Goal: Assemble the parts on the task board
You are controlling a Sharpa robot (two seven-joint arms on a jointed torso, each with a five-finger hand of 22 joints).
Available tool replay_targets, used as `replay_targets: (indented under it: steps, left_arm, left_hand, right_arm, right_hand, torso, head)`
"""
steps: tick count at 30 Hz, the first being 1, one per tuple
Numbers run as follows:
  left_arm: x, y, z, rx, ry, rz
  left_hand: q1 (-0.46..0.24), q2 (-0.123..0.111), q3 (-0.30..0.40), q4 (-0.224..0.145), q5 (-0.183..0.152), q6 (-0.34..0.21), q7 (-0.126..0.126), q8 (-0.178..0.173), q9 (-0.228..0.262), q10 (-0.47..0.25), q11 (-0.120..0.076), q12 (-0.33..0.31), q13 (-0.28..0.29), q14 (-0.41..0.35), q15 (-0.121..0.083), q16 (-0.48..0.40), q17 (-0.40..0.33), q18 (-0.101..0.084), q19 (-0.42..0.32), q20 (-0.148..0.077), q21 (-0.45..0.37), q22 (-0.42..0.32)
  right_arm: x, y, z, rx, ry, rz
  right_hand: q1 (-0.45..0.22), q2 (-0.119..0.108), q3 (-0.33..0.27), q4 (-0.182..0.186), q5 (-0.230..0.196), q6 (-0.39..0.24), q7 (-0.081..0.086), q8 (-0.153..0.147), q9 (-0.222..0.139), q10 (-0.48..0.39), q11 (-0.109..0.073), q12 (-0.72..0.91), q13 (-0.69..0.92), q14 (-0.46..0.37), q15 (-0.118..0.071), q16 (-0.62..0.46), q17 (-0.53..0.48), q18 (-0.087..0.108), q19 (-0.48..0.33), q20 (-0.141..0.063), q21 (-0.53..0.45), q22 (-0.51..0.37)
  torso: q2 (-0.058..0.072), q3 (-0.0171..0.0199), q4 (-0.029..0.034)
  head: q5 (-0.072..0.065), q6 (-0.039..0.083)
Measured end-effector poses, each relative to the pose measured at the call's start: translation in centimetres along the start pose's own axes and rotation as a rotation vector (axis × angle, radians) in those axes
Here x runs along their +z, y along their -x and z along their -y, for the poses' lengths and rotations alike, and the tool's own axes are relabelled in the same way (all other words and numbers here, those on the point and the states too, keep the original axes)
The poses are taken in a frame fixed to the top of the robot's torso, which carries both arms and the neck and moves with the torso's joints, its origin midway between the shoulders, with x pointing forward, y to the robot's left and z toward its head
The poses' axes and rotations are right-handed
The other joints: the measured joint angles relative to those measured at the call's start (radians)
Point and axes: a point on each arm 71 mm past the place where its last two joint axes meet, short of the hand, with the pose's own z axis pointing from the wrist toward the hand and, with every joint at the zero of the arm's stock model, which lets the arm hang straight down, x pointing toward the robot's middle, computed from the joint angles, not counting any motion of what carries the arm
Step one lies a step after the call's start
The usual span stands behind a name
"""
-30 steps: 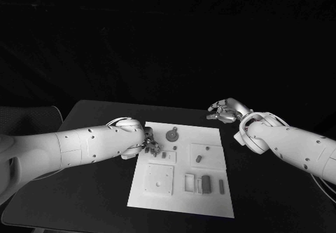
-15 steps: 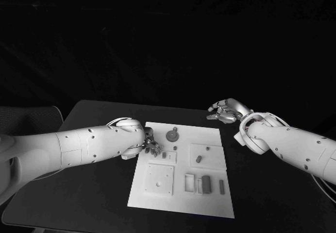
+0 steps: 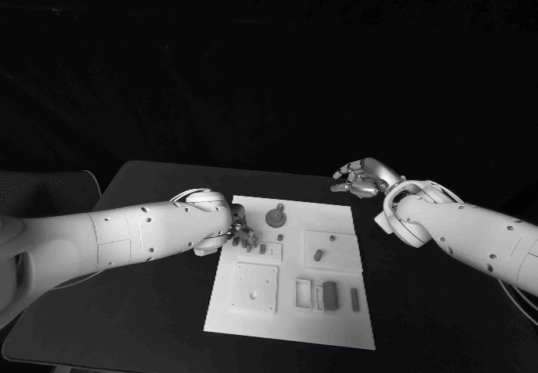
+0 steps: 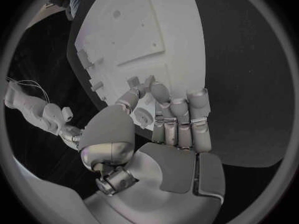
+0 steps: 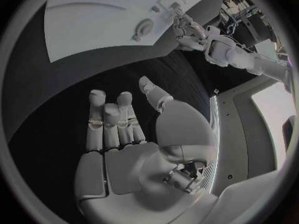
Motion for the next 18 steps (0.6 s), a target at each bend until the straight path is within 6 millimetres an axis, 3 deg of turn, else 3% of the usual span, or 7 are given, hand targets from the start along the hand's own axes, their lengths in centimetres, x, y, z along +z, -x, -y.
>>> replay_targets:
  steps: [8,11,15,18]
  left_arm:
    - [0.00,-0.02,-0.05,0.001,0.001,-0.004]
    - [-0.01,-0.03,-0.07,0.001,0.001,-0.004]
    - [-0.01,-0.04,-0.06,0.001,0.001,-0.005]
    - [-0.02,-0.04,-0.08,0.000,0.001,-0.006]
  left_hand:
    - [0.000,0.000,0.000,0.000,0.000,0.000,0.000,0.000,-0.001,0.000,0.000,0.004,0.000,0.000,0.000,0.000,0.000,0.000,0.000,0.000,0.000,0.000]
    - [-0.004,-0.004,0.002,0.004,-0.015,0.000,0.000,0.003,-0.001,0.000,0.000,0.004,-0.001,0.000,0.000,0.000,0.000,0.000,0.000,0.000,0.000,0.000]
    - [-0.015,-0.015,0.004,0.018,-0.069,-0.001,-0.001,0.006,-0.004,0.000,0.000,0.004,-0.003,-0.004,-0.003,0.000,-0.001,0.000,0.000,0.000,0.000,0.000]
    - [-0.032,-0.032,0.008,0.040,-0.130,-0.002,-0.002,0.009,-0.008,0.001,0.000,0.007,-0.006,-0.004,-0.003,0.000,-0.002,0.000,0.000,0.000,0.000,0.000]
  right_arm:
    - [0.00,0.00,0.01,0.000,0.000,0.000]
    - [0.00,0.00,0.01,0.000,0.000,0.000]
    - [0.00,-0.01,-0.01,0.000,0.000,0.000]
    - [0.00,-0.02,-0.02,0.000,0.000,0.000]
  right_hand:
    - [0.000,0.000,0.000,0.000,0.000,0.000,0.000,0.000,-0.001,0.000,0.000,0.000,0.000,0.000,0.000,0.000,0.000,0.000,0.000,0.000,0.000,0.000]
    - [0.000,0.000,0.000,0.000,0.000,-0.002,-0.002,0.000,-0.001,0.000,0.000,0.000,0.000,0.000,0.000,0.000,0.000,0.000,0.000,0.000,0.000,0.000]
    - [0.000,0.000,0.000,0.000,0.000,-0.002,-0.002,0.000,-0.001,0.000,0.000,0.000,0.000,0.000,0.000,0.000,0.000,0.000,0.000,0.000,0.000,0.001]
    - [0.000,0.000,0.000,0.000,0.000,-0.002,-0.002,0.000,-0.001,0.000,0.000,0.000,0.000,0.000,0.000,0.000,0.000,0.000,0.000,0.000,0.000,0.001]
  torso:
    - [0.000,-0.0006,0.0001]
    - [0.000,-0.0007,0.0001]
    - [0.000,-0.0007,0.0005]
    - [0.000,-0.0007,0.0006]
  head:
    - [0.000,0.000]
    - [0.000,0.000]
    - [0.000,0.001]
    - [0.000,0.001]
